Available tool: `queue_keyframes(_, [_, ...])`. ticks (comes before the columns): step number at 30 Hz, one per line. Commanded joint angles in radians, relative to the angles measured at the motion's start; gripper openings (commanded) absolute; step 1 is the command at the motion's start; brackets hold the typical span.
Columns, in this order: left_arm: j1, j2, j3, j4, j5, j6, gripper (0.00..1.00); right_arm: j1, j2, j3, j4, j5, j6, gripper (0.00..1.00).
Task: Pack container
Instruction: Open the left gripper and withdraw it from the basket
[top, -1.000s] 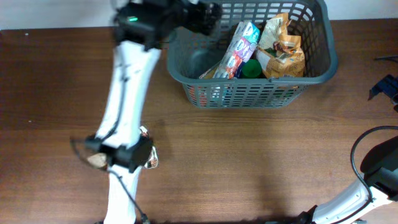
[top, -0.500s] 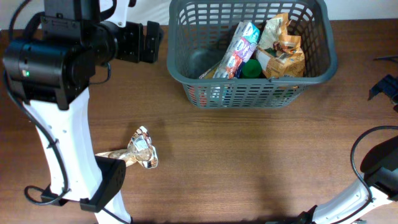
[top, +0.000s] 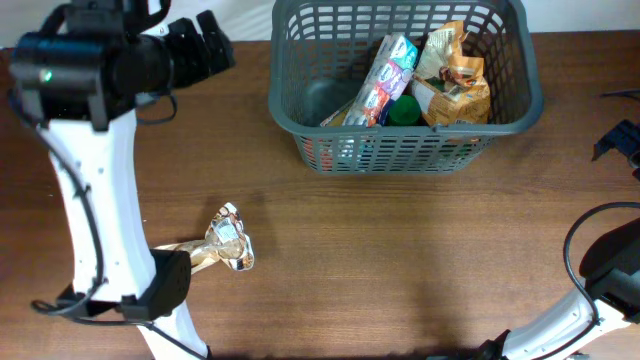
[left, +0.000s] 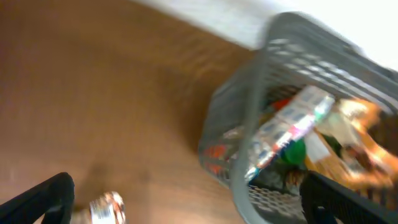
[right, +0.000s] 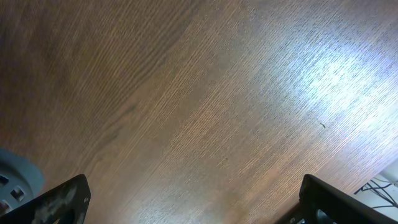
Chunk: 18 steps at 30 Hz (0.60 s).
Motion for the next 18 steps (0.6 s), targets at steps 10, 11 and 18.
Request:
queue_keyframes(10, [0.098,-0.142,-0.517,-0.004,-0.068,-0.512,0.99,-0.001,-0.004,-0.005,0.000,0.008,0.012,0.99])
queue_keyframes(11, [0.106,-0.167,-0.575,-0.004,-0.068,-0.529,0.99,-0.001,-0.004,-0.005,0.000,0.008,0.012,0.99])
queue_keyframes(18, [0.113,-0.385,-0.926,0.035,-0.085,-0.653,0.99,-0.001,-0.004,-0.005,0.000,0.008,0.013,0.99])
